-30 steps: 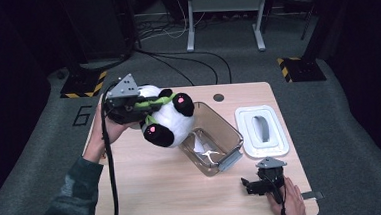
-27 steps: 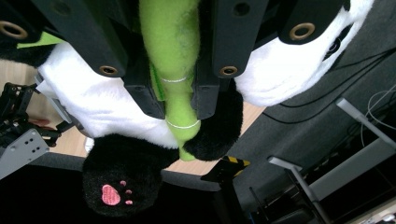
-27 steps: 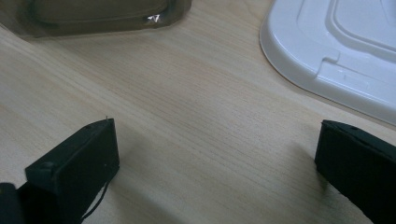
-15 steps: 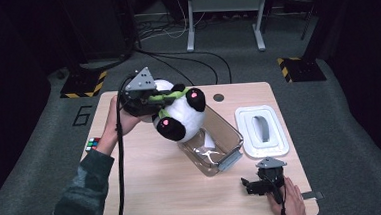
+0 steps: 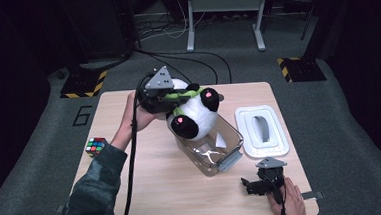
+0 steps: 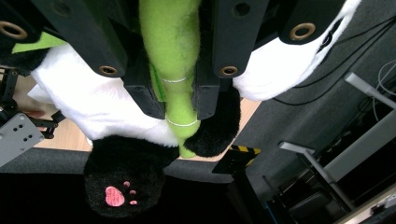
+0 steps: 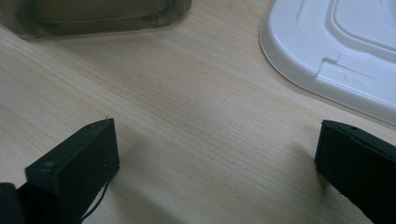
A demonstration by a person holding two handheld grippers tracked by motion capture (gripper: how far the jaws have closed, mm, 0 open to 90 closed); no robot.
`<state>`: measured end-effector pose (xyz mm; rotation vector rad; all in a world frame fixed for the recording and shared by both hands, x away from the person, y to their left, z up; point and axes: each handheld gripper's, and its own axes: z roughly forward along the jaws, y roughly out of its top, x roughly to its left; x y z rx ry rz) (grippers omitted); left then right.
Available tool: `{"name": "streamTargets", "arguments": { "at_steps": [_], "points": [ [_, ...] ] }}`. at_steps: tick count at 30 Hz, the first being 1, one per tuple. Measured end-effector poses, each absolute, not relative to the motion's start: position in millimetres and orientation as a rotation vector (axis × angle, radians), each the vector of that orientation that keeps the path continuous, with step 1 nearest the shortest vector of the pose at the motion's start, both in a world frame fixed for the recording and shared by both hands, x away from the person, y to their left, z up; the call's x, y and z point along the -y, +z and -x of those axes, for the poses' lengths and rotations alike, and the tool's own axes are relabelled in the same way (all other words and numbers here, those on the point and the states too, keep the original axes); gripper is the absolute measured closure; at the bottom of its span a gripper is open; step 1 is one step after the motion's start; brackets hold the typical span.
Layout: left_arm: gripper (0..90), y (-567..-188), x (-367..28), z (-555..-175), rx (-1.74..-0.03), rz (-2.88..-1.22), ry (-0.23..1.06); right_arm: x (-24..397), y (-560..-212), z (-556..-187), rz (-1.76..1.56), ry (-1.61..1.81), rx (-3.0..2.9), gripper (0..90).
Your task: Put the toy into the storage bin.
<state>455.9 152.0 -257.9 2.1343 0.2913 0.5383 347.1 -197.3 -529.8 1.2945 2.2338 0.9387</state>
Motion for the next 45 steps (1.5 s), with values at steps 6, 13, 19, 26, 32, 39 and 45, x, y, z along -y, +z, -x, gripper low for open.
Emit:
{"name": "streamTargets", "arguments": {
  "at_steps": [6, 13, 19, 26, 32, 39, 45],
  "points": [
    [74.6, -267, -138, -463, -0.271, -2.160, 0.531, 197, -530, -347, -1.292, 0.939, -2.233, 0.0],
    [74.4, -284, -128, -473, -0.201, -2.161, 0.513, 197, -530, -347, -1.291, 0.939, -2.233, 0.0],
    [74.5, -301, -119, -482, -0.205, -2.176, 0.461, 197, -530, -347, -1.291, 0.939, -2.233, 0.0],
    [74.3, -315, -104, -483, -0.207, -2.216, 0.357, 197, -530, -347, -1.291, 0.939, -2.233, 0.0],
    [74.2, -323, -94, -478, -0.178, -2.231, 0.326, 197, -530, -347, -1.291, 0.939, -2.233, 0.0],
    [73.9, -327, -87, -474, -0.138, -2.237, 0.287, 197, -530, -347, -1.291, 0.939, -2.233, 0.0],
    [73.6, -333, -86, -474, -0.156, -2.256, 0.272, 197, -530, -347, -1.290, 0.939, -2.234, 0.0]
  ]
}}
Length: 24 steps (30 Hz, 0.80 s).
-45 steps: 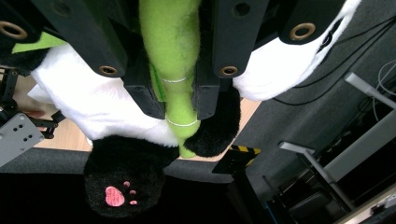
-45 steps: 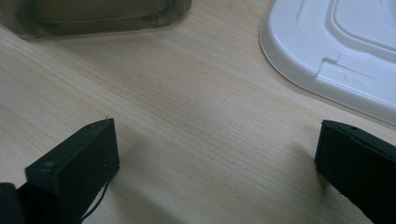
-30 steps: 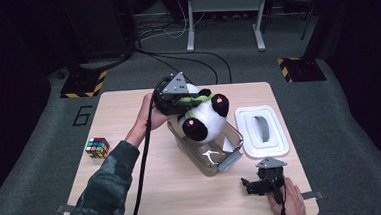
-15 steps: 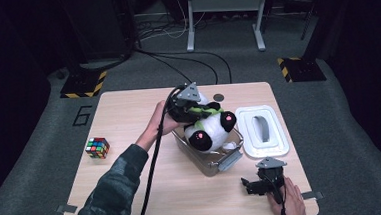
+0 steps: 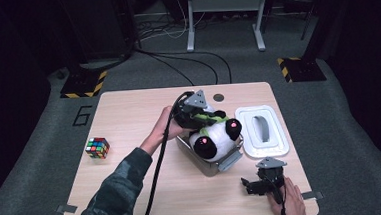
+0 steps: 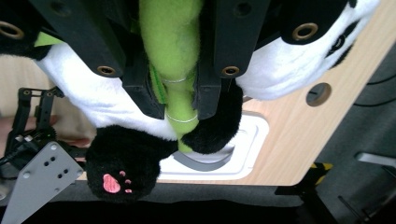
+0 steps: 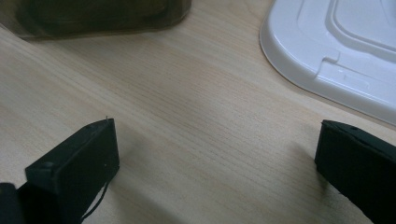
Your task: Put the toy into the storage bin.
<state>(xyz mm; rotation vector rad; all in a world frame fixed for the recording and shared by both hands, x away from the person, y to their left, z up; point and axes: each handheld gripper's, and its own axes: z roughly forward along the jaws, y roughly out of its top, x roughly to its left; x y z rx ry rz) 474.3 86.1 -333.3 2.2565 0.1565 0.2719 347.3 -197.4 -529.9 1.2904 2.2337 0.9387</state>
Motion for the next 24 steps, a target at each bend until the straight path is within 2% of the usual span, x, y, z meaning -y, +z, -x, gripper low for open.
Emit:
{"name": "streamTargets", "arguments": {
  "at_steps": [9, 17, 24],
  "points": [
    [67.4, -344, -81, -474, -0.198, -2.275, 0.260, 197, -530, -347, -1.291, 0.939, -2.231, 0.0],
    [37.5, -344, -91, -475, -0.296, -2.258, 0.273, 197, -530, -347, -1.293, 0.939, -2.230, 0.0],
    [25.3, -340, -118, -479, -0.424, -2.213, 0.288, 197, -530, -347, -1.293, 0.939, -2.230, 0.0]
  ]
}}
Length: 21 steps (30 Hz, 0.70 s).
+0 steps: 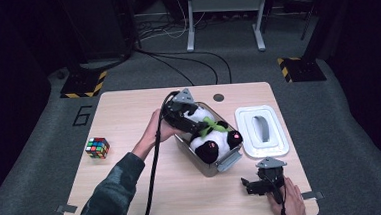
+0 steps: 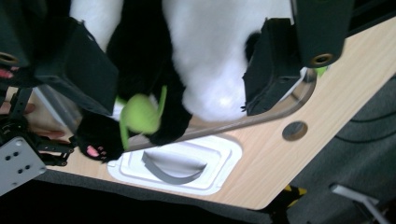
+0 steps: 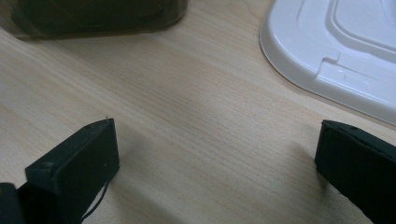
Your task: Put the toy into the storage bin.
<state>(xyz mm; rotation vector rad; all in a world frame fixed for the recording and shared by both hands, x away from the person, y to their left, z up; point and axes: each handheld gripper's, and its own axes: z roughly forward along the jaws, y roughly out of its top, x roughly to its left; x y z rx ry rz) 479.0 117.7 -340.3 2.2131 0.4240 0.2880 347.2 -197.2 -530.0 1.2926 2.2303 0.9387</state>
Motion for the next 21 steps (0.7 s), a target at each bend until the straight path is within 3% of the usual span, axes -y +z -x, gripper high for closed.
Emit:
{"name": "streamTargets", "arguments": {
  "at_steps": [8, 16, 21],
  "points": [
    [19.3, -364, -126, -486, -0.501, -2.281, 0.271, 197, -530, -347, -1.293, 0.939, -2.230, 0.0],
    [19.7, -390, -125, -491, -0.596, -2.360, 0.244, 198, -530, -347, -1.282, 0.936, -2.242, 0.0],
    [19.1, -379, -128, -484, -0.584, -2.317, 0.264, 198, -530, -347, -1.283, 0.936, -2.241, 0.0]
  ]
}}
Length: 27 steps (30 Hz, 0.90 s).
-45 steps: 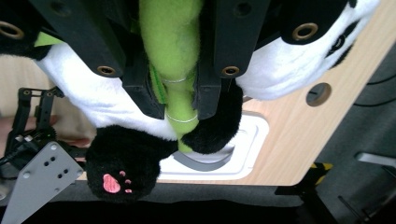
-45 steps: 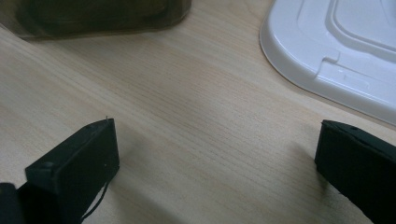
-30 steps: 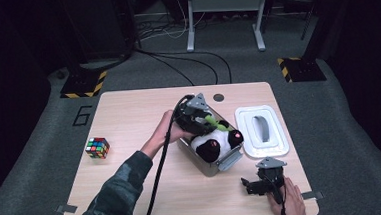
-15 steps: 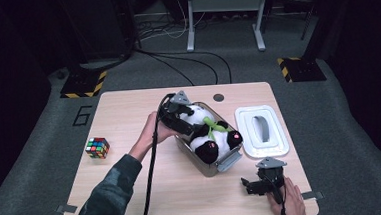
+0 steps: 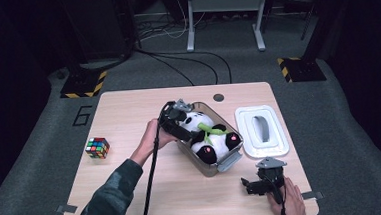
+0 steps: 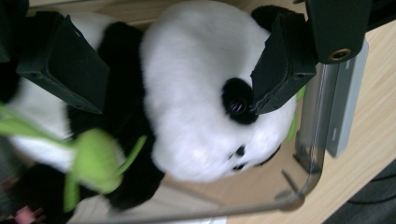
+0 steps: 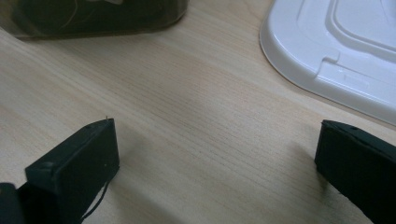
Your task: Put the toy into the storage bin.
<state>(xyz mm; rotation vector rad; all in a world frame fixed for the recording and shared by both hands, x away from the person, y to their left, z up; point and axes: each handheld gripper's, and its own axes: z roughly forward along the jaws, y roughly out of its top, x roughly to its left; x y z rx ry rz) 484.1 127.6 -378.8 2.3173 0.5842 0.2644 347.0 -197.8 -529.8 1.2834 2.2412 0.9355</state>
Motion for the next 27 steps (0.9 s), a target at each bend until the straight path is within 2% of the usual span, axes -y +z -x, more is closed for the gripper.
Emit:
{"name": "streamTargets", "arguments": {
  "at_steps": [5, 12, 22, 27],
  "points": [
    [18.0, -359, -124, -469, -0.544, -2.239, 0.219, 198, -530, -347, -1.282, 0.936, -2.242, 0.0],
    [15.1, -354, -110, -448, -0.479, -2.269, 0.208, 198, -530, -347, -1.281, 0.936, -2.242, 0.0],
    [10.5, -371, -101, -442, -0.506, -2.322, 0.227, 198, -530, -347, -1.283, 0.936, -2.242, 0.0],
    [10.4, -385, -91, -438, -0.491, -2.404, 0.268, 198, -530, -347, -1.283, 0.936, -2.242, 0.0]
  ]
}}
